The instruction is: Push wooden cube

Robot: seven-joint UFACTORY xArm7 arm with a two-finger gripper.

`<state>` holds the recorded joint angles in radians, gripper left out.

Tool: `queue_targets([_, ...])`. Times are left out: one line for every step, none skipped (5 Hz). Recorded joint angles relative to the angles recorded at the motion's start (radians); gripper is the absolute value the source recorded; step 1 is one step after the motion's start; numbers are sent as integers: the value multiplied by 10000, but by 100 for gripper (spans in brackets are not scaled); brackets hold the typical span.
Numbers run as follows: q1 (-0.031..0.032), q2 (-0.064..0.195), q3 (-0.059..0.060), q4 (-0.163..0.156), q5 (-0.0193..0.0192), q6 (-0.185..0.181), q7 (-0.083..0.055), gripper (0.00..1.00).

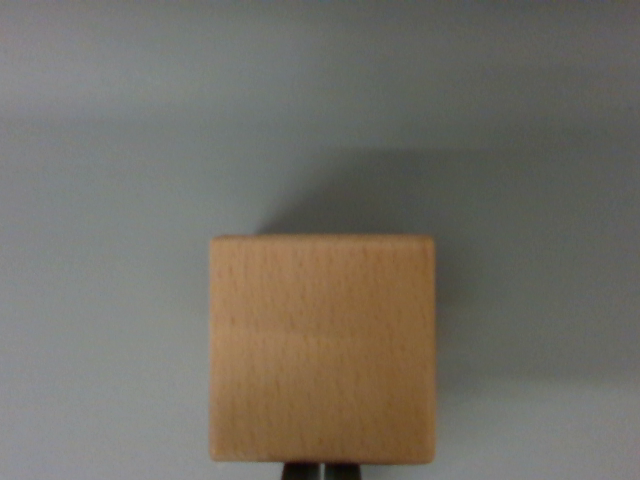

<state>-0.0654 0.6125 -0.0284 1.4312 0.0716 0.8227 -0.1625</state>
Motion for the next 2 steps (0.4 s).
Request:
queue_targets([0, 0, 0, 0, 0, 0, 0, 100])
queue_targets([0, 31, 1, 50, -1, 19, 3, 100])
